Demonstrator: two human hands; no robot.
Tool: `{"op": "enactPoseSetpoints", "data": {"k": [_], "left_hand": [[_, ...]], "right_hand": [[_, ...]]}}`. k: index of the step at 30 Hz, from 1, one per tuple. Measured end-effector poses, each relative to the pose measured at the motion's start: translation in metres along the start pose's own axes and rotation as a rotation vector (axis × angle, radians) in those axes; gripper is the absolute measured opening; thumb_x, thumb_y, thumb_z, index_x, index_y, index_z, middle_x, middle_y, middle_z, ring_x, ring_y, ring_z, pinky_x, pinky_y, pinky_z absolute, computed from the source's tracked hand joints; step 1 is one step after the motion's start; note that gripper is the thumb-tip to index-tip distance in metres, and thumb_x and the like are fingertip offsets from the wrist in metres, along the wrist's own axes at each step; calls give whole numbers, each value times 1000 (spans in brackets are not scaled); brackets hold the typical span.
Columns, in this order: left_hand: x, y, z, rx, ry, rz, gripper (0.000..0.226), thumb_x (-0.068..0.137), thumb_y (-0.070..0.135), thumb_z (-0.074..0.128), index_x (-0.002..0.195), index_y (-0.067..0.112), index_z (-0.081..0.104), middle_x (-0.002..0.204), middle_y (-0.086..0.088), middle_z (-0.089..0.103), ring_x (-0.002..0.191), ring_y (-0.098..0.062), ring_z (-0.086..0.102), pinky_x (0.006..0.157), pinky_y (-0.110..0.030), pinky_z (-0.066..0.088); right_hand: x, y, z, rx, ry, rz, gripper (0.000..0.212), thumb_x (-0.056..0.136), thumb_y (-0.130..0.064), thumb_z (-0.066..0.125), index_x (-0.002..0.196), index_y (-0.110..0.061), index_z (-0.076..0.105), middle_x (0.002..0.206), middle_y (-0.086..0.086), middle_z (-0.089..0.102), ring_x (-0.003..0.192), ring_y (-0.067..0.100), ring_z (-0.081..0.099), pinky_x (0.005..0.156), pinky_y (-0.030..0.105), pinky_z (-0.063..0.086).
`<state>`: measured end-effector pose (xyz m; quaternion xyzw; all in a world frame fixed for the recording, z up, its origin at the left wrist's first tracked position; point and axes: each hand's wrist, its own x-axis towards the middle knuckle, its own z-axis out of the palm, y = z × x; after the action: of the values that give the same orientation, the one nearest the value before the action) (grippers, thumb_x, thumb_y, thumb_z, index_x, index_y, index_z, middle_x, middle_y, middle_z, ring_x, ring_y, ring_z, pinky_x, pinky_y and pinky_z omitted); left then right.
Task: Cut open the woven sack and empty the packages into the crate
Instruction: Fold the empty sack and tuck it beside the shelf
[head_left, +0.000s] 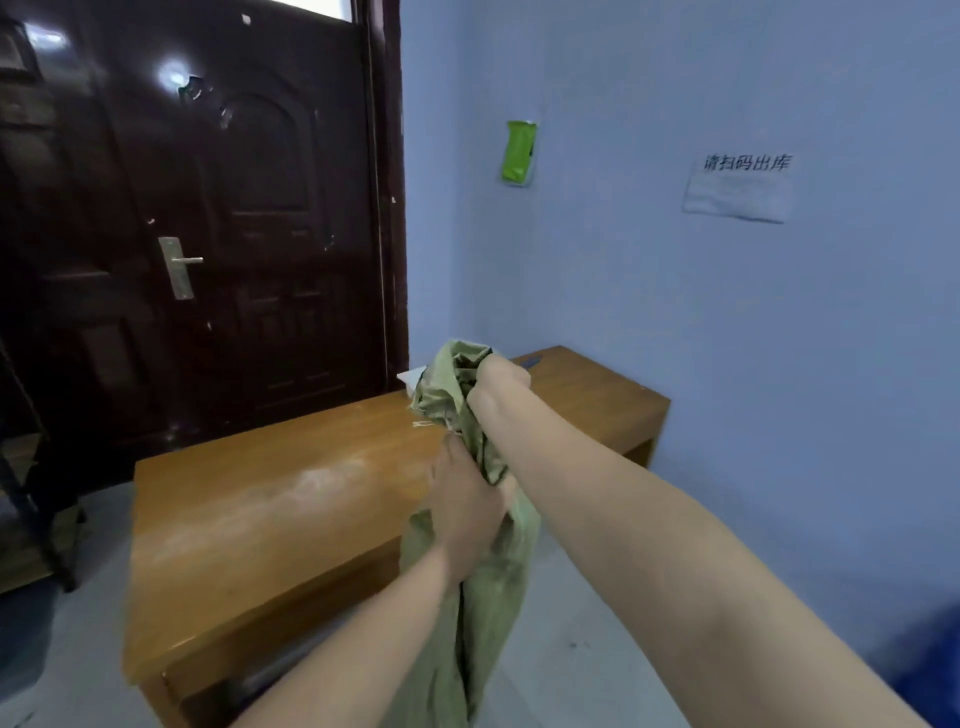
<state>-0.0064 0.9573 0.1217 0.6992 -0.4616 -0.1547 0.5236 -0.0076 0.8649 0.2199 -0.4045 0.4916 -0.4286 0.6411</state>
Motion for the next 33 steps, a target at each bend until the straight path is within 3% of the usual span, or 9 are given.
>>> {"op": "enactPoseSetpoints", "data": {"k": [2,5,8,12,16,21,24,27,33], "left_hand": [[0,12,12,-153,-11,44,31,82,15,56,113,16,51,103,-5,61,100,-28,58,81,-37,49],[-1,34,27,-313,-66,68,22,90,14,54,98,34,56,92,5,65,89,-18,63,76,-35,48],[-5,66,50,-516,-180,25,25,94,8,52,98,32,57,101,8,64,92,-9,59,83,-30,48],[-20,132,110,-800,-214,-203,28,96,18,47,120,7,55,112,-10,65,99,-26,62,78,-35,52],[-46,192,173,-831,-384,-293,33,95,29,47,118,8,60,108,-13,68,94,-28,66,80,-39,55],[-92,258,243,-778,-625,-224,27,95,29,45,92,12,66,86,-8,71,79,-23,68,68,-34,54],[-122,303,289,-774,-753,-208,31,95,32,45,101,9,64,93,-12,69,84,-26,67,74,-37,54],[-150,345,329,-755,-800,-156,27,94,30,47,98,8,62,93,-14,68,81,-26,66,75,-37,54],[-214,391,407,-825,-1113,-56,50,93,57,34,102,22,67,92,-1,77,88,-15,71,85,-36,52]], "right_hand": [[4,-17,-26,133,-31,-15,48,95,-12,46,141,-9,39,97,13,61,79,25,61,70,30,50],[16,-57,-93,131,14,-100,39,87,-9,60,126,-9,52,67,10,55,47,23,60,58,36,59],[-3,-84,-172,-71,11,-225,17,91,-15,60,95,-1,51,70,9,56,51,20,62,53,30,55],[-28,-86,-302,-331,85,-301,29,89,-21,62,105,1,52,94,23,62,90,34,62,74,32,43],[-59,-81,-422,-440,157,-284,40,86,-28,66,63,-15,36,66,1,49,61,19,47,58,25,33],[-109,-86,-543,-264,142,-258,21,89,-35,62,81,-16,56,85,-8,62,84,8,58,77,22,38],[-136,-91,-602,-134,207,-328,14,87,-27,66,82,-15,60,85,-4,65,84,13,62,73,19,42],[-161,-99,-654,-25,323,-405,23,82,-13,71,66,-13,55,69,2,64,69,20,62,67,31,49],[-211,-123,-742,138,673,-535,30,81,-5,70,61,-16,50,55,-3,60,49,10,59,52,21,49]]}}
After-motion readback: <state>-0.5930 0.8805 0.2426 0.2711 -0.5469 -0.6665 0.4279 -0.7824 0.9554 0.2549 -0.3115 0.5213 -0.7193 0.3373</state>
